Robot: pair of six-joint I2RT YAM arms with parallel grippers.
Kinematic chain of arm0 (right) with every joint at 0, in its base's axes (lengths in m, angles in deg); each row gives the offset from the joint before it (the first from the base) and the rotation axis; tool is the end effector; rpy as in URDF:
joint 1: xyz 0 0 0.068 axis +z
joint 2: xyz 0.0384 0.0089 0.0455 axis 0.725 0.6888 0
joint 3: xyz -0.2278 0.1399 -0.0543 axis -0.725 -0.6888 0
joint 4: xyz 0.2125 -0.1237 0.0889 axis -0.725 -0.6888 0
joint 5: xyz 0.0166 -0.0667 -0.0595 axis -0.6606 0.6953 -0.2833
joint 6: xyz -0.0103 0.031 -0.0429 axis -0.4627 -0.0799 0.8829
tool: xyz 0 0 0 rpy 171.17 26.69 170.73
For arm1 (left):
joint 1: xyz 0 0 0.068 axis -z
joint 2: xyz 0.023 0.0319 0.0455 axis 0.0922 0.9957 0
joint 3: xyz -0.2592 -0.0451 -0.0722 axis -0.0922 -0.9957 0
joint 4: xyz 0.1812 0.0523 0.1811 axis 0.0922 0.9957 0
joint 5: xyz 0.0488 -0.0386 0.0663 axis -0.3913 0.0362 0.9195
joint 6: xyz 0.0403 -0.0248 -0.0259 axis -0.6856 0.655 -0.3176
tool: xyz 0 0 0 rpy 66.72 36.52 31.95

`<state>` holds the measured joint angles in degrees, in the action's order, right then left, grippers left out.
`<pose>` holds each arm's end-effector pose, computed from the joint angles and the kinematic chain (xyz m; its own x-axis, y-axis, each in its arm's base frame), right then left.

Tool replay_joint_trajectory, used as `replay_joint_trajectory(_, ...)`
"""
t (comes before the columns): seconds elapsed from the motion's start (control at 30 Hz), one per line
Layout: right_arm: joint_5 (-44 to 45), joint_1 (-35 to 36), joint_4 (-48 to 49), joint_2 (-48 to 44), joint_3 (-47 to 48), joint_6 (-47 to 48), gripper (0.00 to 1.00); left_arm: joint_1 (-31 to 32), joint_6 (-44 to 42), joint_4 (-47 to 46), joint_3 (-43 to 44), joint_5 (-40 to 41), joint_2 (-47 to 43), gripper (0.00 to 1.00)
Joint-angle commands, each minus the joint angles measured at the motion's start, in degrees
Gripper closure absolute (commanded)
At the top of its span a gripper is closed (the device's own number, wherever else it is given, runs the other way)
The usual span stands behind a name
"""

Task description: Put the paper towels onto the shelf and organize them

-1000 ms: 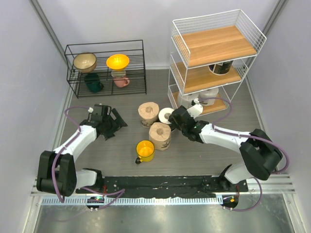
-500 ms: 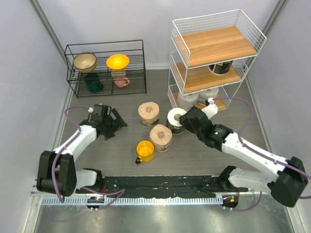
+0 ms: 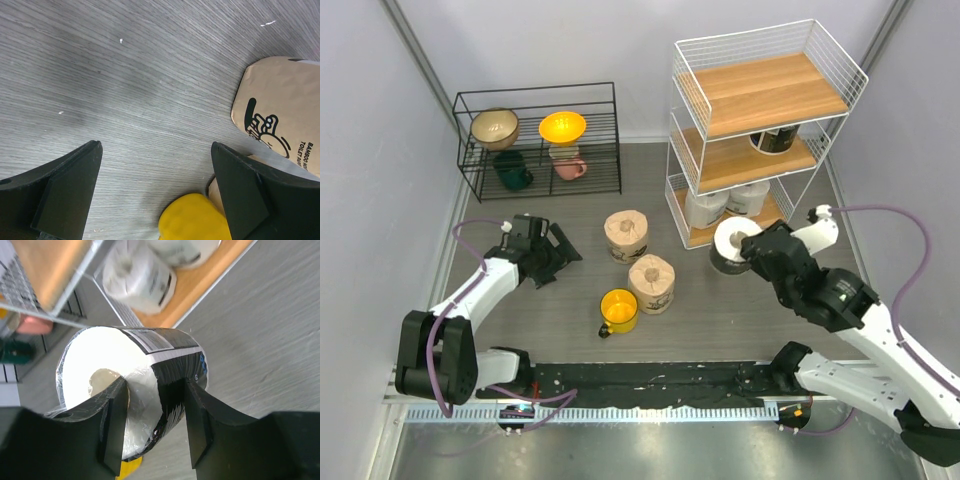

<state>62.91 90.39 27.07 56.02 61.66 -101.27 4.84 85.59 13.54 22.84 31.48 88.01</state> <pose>0.1118 0.0762 0.3428 -0.3620 0.6189 -0.6970 0.3519 0.7832 0.5126 0.2348 -0.0449 0.1911 -0.7021 -0.6340 -0.3243 -0.4635 0.7525 -0.4679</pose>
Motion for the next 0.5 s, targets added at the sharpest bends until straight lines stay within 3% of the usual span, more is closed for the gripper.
replay_joint_trajectory(0.0, 13.1, 0.3, -2.5, 3.3, 10.1, 2.5, 0.69, 0.2, -0.8, -1.1, 1.6, 0.0, -0.9, 0.04)
replay_joint_trajectory(0.3, 18.0, -2.6, 6.2, 10.8, 21.4, 13.4, 0.68, 0.2, -0.9, -0.9, 1.6, 0.0, -1.1, 0.04)
replay_joint_trajectory(0.47, 4.3, -13.0, 13.5, 12.0, 20.0, 17.1, 0.69, 0.2, -0.9, -0.9, 1.3, -0.2, -1.1, 0.04)
